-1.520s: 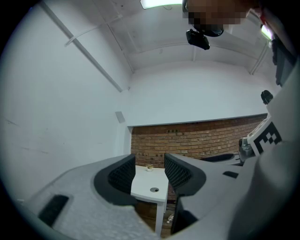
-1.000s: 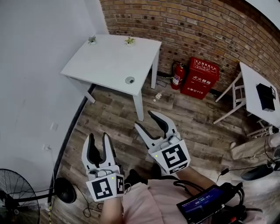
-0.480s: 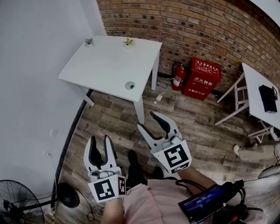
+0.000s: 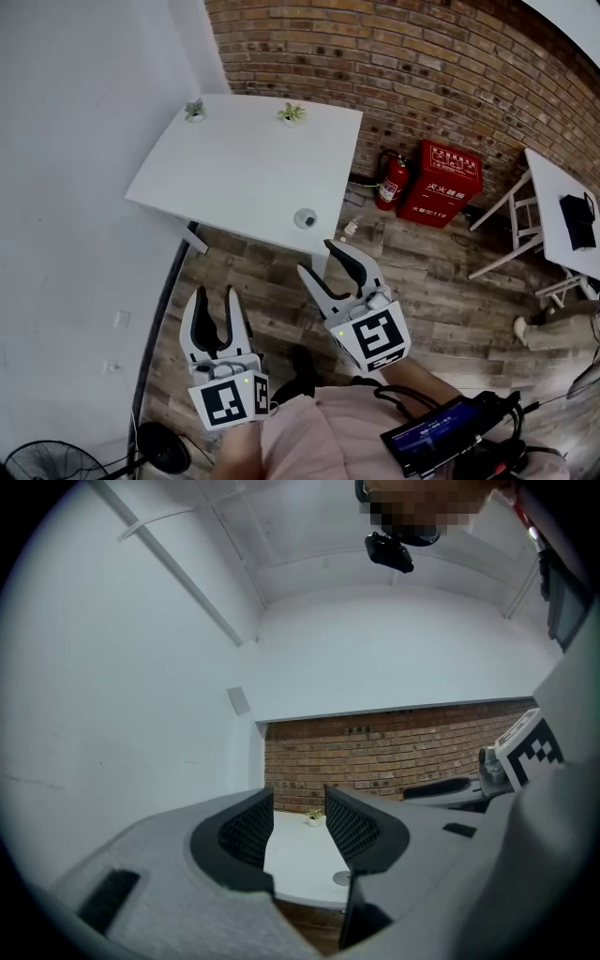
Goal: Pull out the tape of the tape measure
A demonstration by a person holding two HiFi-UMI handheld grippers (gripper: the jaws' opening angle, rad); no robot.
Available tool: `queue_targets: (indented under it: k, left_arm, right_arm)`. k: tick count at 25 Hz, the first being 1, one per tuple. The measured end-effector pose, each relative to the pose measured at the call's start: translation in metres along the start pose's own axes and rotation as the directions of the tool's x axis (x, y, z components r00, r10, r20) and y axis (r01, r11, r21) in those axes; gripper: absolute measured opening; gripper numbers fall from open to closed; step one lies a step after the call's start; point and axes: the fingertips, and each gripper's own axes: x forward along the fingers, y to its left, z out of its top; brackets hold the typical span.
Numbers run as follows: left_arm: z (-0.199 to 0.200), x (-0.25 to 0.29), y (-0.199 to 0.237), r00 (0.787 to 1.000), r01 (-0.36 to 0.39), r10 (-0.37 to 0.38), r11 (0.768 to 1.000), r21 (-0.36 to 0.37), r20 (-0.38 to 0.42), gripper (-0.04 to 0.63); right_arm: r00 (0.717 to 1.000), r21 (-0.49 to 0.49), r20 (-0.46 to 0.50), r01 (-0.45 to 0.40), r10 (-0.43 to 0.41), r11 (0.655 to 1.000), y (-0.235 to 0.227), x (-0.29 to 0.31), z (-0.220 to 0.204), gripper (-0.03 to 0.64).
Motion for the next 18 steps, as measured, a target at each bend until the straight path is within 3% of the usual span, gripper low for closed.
queue_targets:
  k: [9, 18]
  left_arm:
    - [0.010, 0.062, 0.057, 0.997, 0.062, -0.063, 0.998, 0.022, 0.043, 0.161]
    - [-0.016, 0.100, 0.071, 0.993, 0.116, -0.116, 0.993, -0.002, -0.009, 0.161]
  right_arm:
    - [0.997, -0.010, 0.046, 0.062, -0.061, 0.998, 0.002, 0.075, 0.020, 0.206]
    - [0.994, 0.011, 0.019, 0.106, -0.106, 0.994, -0.009, 0.111, 0.008, 0.204]
